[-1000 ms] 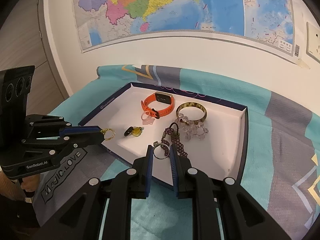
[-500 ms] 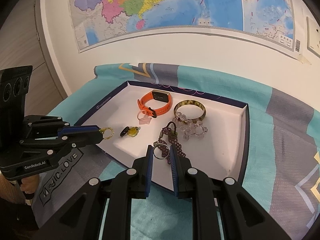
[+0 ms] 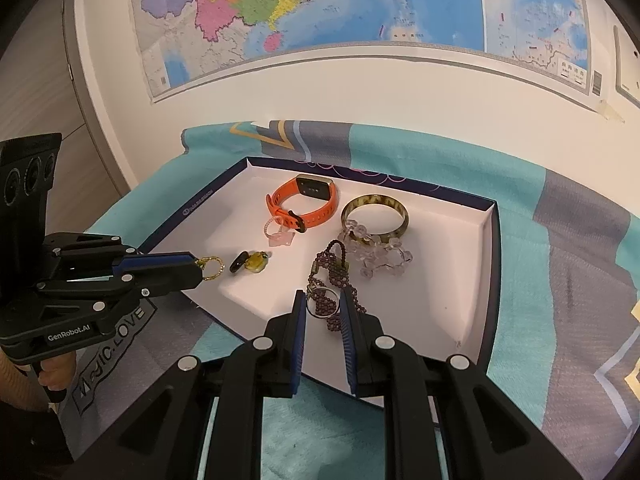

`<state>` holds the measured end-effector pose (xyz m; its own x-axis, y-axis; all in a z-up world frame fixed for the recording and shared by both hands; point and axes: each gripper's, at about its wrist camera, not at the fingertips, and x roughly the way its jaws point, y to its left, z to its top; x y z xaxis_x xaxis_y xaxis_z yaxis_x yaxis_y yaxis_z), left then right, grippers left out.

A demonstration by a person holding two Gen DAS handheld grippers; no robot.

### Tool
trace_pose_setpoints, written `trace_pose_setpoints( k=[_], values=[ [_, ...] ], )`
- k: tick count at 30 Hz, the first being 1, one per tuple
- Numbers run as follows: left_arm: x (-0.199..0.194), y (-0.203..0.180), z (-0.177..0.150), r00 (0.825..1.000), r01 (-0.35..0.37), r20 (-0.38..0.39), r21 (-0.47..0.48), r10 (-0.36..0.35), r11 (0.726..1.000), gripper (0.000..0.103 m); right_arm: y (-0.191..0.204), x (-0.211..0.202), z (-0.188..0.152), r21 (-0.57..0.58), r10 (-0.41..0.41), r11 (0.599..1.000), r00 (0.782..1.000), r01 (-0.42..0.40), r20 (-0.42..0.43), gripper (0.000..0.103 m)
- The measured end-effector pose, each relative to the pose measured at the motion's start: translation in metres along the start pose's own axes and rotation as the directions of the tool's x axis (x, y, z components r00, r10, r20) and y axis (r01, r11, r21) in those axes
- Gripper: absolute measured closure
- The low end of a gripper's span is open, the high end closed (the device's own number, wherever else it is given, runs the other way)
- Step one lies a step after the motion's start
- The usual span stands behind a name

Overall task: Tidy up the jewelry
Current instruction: 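Carry the green-stone ring and silver ring over the box interior, then lower both rings into the box and open both tools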

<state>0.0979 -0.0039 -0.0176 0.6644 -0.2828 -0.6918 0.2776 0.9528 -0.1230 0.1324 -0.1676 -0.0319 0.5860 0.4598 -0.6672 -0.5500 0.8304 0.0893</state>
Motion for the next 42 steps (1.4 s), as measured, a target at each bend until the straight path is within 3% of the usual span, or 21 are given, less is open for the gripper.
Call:
trace_pose_setpoints(
  k=[42],
  values=[
    [0.029, 0.009, 0.002, 0.998, -0.04, -0.058, -0.023, 0.038, 0.999, 0.093, -0.006, 0.03, 0.007, 0.011, -0.032, 0.999, 0.998, 0.032, -0.048, 0.088]
  ],
)
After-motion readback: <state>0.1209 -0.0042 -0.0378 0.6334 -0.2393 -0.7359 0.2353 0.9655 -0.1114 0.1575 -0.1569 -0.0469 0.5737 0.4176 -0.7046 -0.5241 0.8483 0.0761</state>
